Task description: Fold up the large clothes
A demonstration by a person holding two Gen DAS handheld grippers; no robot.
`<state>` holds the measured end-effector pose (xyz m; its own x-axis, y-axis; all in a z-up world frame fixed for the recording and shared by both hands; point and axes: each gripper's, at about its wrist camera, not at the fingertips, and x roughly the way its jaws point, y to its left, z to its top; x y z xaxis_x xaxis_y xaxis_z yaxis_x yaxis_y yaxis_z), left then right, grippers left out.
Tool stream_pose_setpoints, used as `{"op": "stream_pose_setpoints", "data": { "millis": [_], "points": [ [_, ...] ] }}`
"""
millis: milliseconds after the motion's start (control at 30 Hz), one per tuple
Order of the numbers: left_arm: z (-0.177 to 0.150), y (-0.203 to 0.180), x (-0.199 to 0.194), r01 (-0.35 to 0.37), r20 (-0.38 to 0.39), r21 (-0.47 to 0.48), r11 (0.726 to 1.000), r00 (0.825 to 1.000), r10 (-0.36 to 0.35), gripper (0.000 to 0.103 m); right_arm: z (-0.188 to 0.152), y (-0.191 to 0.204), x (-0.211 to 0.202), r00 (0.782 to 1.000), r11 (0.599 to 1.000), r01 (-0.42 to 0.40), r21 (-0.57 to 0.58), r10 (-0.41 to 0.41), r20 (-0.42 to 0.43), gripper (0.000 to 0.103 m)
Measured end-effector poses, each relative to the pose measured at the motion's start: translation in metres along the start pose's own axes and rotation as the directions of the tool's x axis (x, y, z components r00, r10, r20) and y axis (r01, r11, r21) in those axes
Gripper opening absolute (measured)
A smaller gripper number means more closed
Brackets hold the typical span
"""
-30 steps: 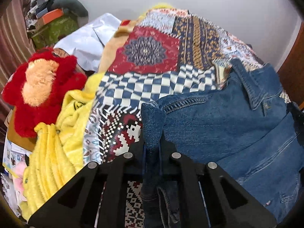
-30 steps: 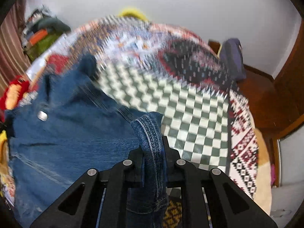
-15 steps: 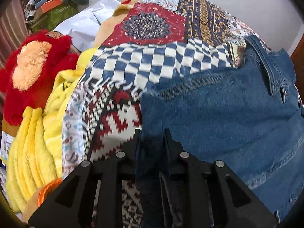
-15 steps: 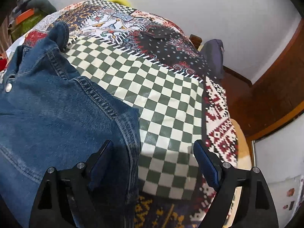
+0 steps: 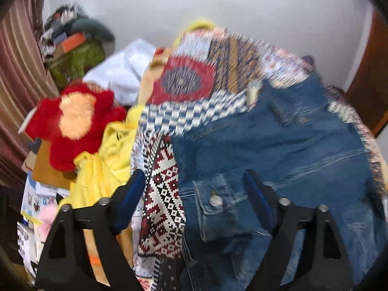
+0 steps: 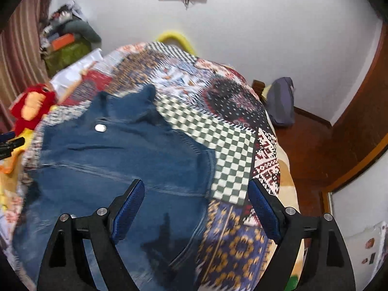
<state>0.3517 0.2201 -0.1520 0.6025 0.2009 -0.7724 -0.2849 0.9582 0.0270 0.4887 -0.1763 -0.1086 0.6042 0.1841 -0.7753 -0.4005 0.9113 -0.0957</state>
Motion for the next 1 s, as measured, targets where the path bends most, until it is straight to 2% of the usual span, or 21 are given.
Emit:
{"op": "stream_pose_setpoints", "data": {
  "millis": [67,133,267,400,600,767,867,1000],
  "points": [
    [-0.003,-0.006,-0.033,0.007,0.046,0.028,1.000,0.999,-0.008,0.096,-0.004,0.004,-0.024,0.999,0.999,-0.036,0.021,0.036,0.022,0.086],
    [-0.007,-0.011,-0.059,0.008,0.086,0.047,0.999,0.996,-0.012,0.100,-0.011,0.006,-0.049,0.996,0.996,-0.079,0.051,0.077,0.040,0.089],
    [-0.019,-0.016,-0.103,0.041,0.141,0.060,0.997,0.989,-0.050,0.102,-0.027,0.006,-0.092,0.989,0.986,-0.135,0.095,0.129,0.073,0.090],
    [-0.038,-0.020,-0.126,0.090,0.138,0.060,0.994,0.986,-0.097,0.103,-0.058,0.002,-0.122,0.985,0.973,-0.159,0.165,0.145,0.091,0.098],
    [-0.084,-0.023,-0.136,0.094,0.075,0.060,0.994,0.992,-0.098,0.103,-0.126,0.004,-0.130,0.986,0.959,-0.162,0.231,0.164,0.010,0.099],
    [-0.136,-0.012,-0.124,0.111,-0.024,0.019,0.994,0.994,-0.111,0.103,-0.180,0.008,-0.120,0.983,0.955,-0.143,0.259,0.168,-0.078,0.099],
    [-0.166,-0.001,-0.109,0.120,-0.103,-0.043,0.992,0.987,-0.124,0.103,-0.205,0.012,-0.106,0.976,0.957,-0.122,0.263,0.164,-0.143,0.098],
    [-0.203,0.014,-0.085,0.128,-0.198,-0.158,0.979,0.967,-0.159,0.103,-0.235,0.023,-0.092,0.970,0.965,-0.089,0.245,0.140,-0.200,0.098]
  ]
}}
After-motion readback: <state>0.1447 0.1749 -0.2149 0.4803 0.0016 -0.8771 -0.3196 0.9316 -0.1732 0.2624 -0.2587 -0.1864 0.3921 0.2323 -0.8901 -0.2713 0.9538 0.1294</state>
